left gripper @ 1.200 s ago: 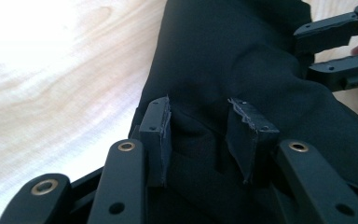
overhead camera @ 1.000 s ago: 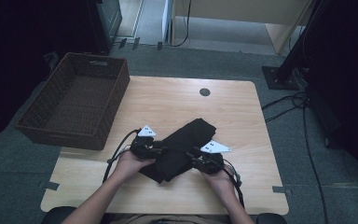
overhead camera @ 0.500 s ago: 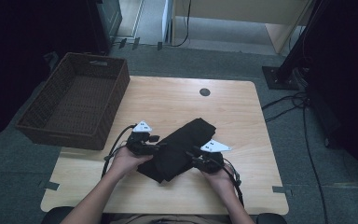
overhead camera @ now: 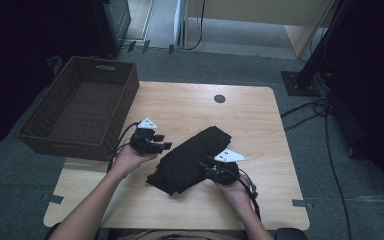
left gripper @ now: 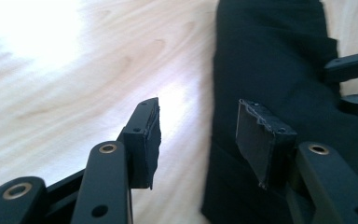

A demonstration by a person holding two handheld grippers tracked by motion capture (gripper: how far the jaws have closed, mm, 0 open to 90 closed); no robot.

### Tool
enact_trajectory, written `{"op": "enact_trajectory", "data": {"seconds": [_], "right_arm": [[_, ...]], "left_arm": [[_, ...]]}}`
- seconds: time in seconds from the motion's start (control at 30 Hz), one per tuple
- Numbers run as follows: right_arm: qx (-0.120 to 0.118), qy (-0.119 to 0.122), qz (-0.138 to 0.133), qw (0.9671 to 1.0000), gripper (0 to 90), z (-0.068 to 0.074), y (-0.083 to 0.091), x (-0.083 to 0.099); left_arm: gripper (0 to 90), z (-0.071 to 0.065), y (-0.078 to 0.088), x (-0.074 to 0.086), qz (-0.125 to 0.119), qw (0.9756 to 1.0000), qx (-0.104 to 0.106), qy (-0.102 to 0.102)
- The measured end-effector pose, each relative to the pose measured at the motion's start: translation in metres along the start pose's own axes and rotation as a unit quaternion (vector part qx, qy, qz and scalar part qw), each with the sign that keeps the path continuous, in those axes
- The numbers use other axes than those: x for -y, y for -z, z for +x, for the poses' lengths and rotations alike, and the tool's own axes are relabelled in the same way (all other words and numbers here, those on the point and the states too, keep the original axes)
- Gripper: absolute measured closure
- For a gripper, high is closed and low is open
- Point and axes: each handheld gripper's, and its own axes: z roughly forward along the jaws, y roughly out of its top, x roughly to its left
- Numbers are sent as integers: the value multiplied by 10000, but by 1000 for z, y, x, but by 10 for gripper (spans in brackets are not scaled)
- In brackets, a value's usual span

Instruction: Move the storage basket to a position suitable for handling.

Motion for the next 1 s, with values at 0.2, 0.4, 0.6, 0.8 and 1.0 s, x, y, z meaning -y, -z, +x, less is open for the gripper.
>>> {"op": "enact_trajectory", "data": {"seconds": [0.2,0.4,0.6,0.8,1.0], "right_arm": [[13,-2,-8,10000,589,0,0,0],[29,10,-10,10000,589,0,0,0],[21,-10,-5,10000,589,0,0,1],[20,-27,0,10000,589,0,0,1],[21,-33,-3,10000,589,0,0,1]], "left_arm": [[504,14,13,-23,-71,9999,-76,74],[505,36,38,-55,-33,9993,-383,-26],[511,66,66,-78,-78,9972,-739,53],[516,95,87,-86,29,9934,-1122,214],[522,128,98,-87,119,9877,-1481,477]]}}
